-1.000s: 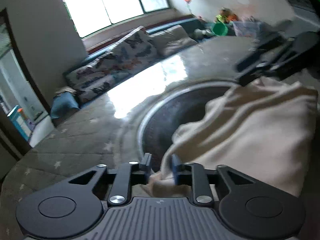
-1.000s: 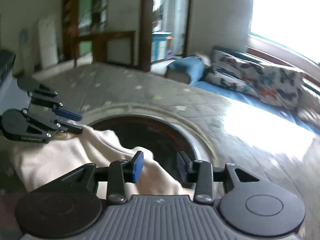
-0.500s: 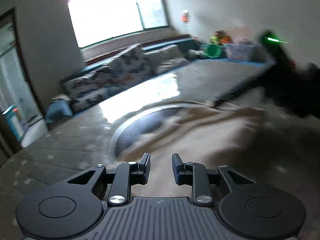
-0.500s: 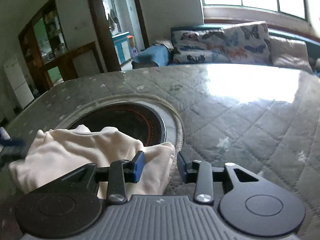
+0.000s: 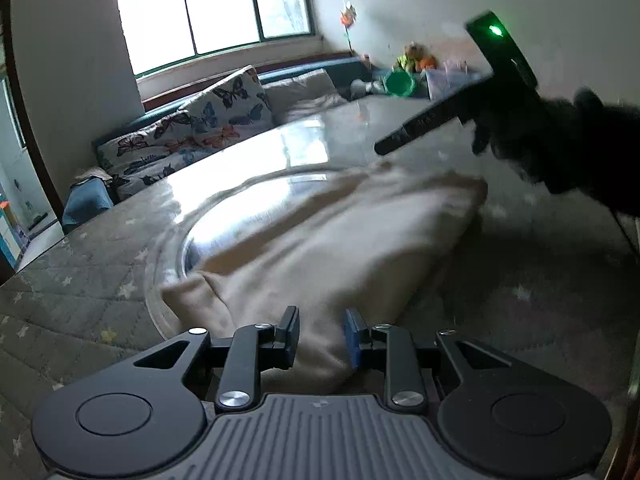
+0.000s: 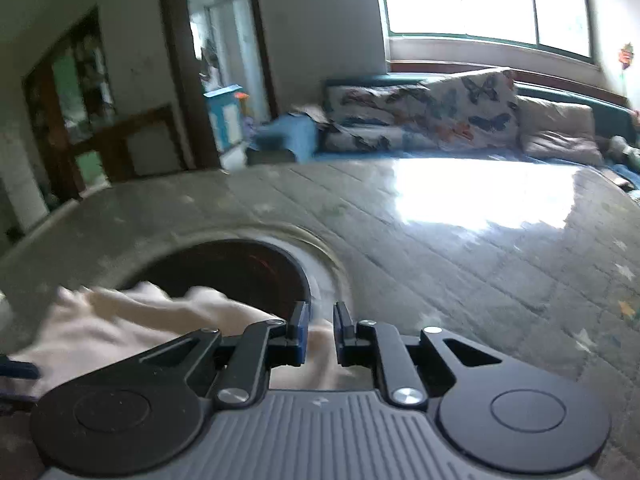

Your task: Fold clothes

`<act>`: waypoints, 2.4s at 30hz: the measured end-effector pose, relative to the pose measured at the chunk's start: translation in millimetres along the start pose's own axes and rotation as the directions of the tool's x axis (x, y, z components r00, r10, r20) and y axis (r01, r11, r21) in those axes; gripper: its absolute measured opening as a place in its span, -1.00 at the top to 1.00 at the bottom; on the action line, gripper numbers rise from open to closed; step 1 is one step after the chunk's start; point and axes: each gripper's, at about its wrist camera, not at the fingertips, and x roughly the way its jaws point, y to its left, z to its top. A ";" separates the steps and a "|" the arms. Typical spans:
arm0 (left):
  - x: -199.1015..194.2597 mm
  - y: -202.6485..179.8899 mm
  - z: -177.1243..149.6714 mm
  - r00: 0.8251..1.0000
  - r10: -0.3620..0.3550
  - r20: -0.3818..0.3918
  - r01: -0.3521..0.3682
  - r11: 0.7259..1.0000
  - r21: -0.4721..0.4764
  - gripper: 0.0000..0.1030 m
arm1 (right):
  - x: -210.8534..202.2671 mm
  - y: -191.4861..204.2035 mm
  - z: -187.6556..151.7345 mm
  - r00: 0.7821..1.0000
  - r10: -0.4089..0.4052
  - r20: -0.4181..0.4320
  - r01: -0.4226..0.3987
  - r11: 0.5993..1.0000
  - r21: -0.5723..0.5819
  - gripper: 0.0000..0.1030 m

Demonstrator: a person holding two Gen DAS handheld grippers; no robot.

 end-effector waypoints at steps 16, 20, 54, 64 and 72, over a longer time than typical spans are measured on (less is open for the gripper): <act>41.0 85.4 0.3 0.987 0.157 -0.046 -0.163 0.958 -0.236 0.46 | 53.1 39.7 3.6 0.993 0.057 -0.100 -0.061 0.997 -0.036 0.79; 30.3 98.6 -6.1 0.986 0.161 -0.036 -0.165 0.933 -0.319 0.45 | 45.0 35.1 4.2 0.995 0.060 -0.079 -0.062 0.998 -0.031 0.78; -1.7 20.4 -31.3 0.998 0.065 0.000 -0.065 0.987 -0.148 0.65 | -36.8 138.6 -67.8 0.964 0.254 -0.079 -0.264 0.879 -0.396 0.34; -5.2 20.7 -24.0 0.998 0.068 -0.005 -0.068 0.988 -0.139 0.54 | -42.0 98.6 -73.5 0.969 0.228 -0.090 -0.243 0.943 -0.227 0.35; -8.6 13.7 -2.9 0.999 0.034 0.042 -0.029 0.992 -0.121 0.54 | -62.5 63.1 -64.9 0.988 0.151 0.008 -0.149 0.979 -0.139 0.35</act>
